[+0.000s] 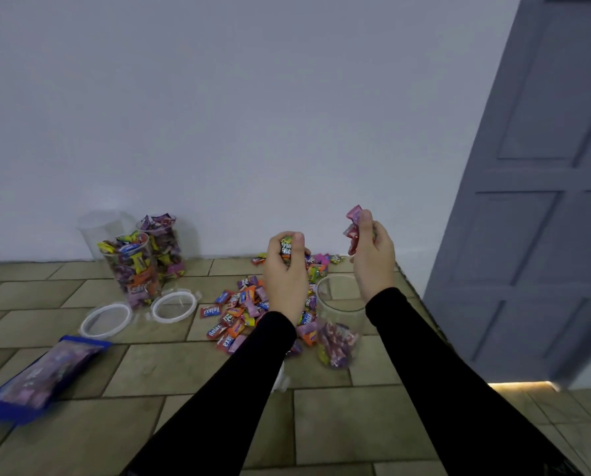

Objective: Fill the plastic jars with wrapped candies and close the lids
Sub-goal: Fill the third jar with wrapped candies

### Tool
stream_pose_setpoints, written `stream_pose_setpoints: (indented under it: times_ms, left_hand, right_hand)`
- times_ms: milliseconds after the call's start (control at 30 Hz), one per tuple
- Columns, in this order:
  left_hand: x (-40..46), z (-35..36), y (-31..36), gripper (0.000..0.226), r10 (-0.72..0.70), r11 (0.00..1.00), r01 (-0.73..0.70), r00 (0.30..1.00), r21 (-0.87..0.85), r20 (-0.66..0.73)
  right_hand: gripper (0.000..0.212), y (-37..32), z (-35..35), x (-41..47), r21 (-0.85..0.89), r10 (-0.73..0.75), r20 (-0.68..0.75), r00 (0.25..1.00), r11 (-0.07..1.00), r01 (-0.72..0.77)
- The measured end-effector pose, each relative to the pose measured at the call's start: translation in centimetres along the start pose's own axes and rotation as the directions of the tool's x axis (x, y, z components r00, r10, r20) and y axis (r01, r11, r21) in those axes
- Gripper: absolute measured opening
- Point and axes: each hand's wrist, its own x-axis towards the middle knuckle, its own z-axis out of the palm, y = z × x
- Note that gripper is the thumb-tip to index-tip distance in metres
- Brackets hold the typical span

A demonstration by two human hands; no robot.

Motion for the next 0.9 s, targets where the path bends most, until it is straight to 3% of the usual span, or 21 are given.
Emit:
stream_pose_setpoints:
  times_ms: [233, 500, 900]
  left_hand:
    - [-0.7, 2.7, 0.2, 0.014, -0.026, 1.0, 0.025, 0.999, 0.018, 0.036]
    - [-1.2, 3.5, -0.6, 0.018, -0.053, 0.996, 0.048, 0.996, 0.069, 0.066]
    - [-1.9, 3.7, -0.6, 0.002, -0.068, 0.998, 0.068, 0.996, 0.012, 0.065]
  right_hand:
    - [0.037, 0.0, -1.0, -0.5, 0.127, 0.203, -0.012, 0.979, 0.971, -0.2]
    - [0.039, 0.2, -1.4, -0.7, 0.153, 0.209, -0.014, 0.978, 0.967, -0.204]
    - [0.037, 0.6, -1.6, -0.8, 0.173, 0.227, -0.015, 0.974, 0.96, -0.221]
